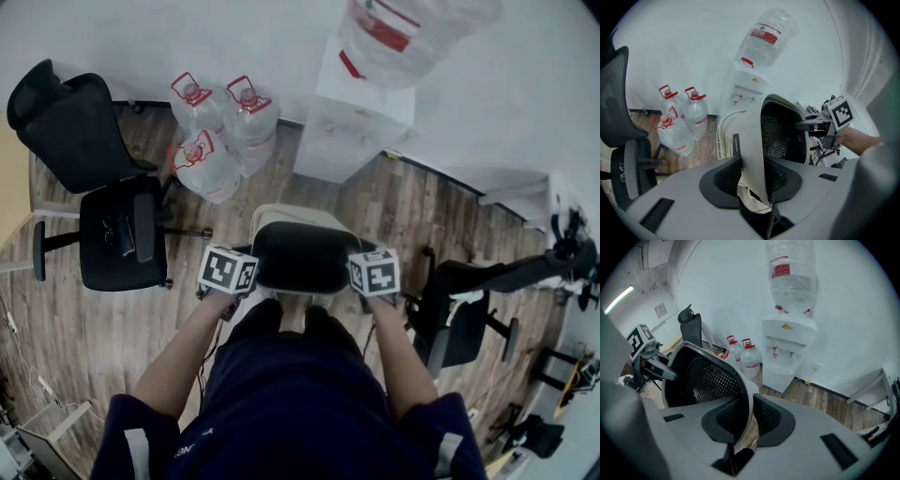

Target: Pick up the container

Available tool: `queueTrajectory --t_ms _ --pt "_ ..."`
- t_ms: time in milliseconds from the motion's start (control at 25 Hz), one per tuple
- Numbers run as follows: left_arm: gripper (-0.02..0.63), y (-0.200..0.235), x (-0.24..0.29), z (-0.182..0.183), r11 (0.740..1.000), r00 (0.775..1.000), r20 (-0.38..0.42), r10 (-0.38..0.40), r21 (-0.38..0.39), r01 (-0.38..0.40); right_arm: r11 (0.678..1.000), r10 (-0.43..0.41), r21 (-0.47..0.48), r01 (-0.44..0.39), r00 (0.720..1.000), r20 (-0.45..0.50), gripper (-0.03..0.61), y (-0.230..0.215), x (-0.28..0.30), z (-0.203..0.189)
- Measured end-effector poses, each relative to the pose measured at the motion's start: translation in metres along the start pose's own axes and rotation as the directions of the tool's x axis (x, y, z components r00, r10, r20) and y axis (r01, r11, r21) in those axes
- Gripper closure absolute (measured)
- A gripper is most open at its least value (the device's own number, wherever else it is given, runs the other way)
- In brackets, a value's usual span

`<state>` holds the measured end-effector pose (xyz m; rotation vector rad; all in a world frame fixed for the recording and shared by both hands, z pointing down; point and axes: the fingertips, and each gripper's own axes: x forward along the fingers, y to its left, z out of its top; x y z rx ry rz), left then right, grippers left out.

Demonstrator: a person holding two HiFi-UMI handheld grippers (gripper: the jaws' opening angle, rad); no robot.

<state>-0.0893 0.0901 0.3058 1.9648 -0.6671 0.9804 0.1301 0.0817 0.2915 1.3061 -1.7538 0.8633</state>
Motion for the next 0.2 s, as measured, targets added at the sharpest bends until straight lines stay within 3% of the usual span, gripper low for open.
queueTrajectory --t_ms 200 --pt "0.472 0.0017 0.0002 -0.0032 1.000 1.000 -0.001 -0.003 -0.003 0.003 1.000 -0.002 0.009 0.002 1.000 -0.004 0.511 0.0031 0.0006 -0.0033"
